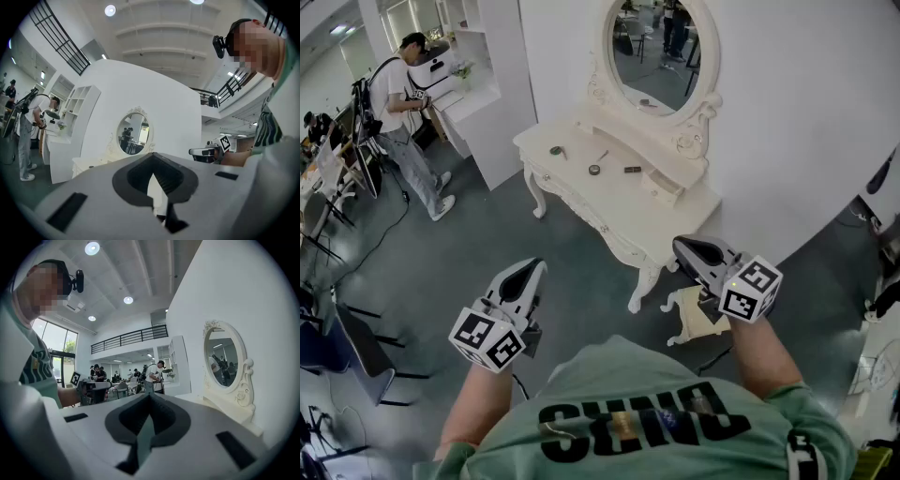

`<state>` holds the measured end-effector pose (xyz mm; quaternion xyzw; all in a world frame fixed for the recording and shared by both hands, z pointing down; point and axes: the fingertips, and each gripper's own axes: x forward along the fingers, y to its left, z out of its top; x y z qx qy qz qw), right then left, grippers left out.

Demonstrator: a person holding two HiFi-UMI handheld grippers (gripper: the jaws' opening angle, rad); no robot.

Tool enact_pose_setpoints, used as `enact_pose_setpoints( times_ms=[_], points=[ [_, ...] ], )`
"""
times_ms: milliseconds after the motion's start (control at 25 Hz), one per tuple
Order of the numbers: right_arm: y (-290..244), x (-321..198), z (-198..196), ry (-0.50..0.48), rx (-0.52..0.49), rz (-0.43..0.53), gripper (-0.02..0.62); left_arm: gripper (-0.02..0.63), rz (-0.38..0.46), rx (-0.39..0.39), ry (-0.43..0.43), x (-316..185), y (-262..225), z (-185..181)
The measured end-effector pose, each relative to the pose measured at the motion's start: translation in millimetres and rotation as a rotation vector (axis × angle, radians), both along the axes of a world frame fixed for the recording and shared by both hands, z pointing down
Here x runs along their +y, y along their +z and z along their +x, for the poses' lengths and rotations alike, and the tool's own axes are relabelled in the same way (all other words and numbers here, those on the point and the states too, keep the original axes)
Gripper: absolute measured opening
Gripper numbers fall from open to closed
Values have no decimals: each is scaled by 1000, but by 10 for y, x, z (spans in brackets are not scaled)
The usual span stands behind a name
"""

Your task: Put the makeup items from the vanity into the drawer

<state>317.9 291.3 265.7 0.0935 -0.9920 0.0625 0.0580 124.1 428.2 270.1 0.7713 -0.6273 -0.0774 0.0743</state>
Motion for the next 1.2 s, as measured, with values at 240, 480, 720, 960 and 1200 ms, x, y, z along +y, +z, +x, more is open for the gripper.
enact_pose_setpoints(
  times_ms=[240,480,720,960,1200],
  points=[
    [19,-126,-32,-5,-3,3,9,8,2,-2,3,-137,13,-3],
    [50,-202,-23,-12,-2,-2,9,8,-4,-6,0,-222,36,19],
    [29,-268,-17,-42,-22,-28,9,8,-8,-18,-2,-363,-17,54],
    [10,-470,137,-62,-30,-12,11,8,7,-43,-22,-599,-97,202],
    [82,-744,221,-100,-15,-1,11,8,-2,-34,-44,-864,-26,360]
  ],
)
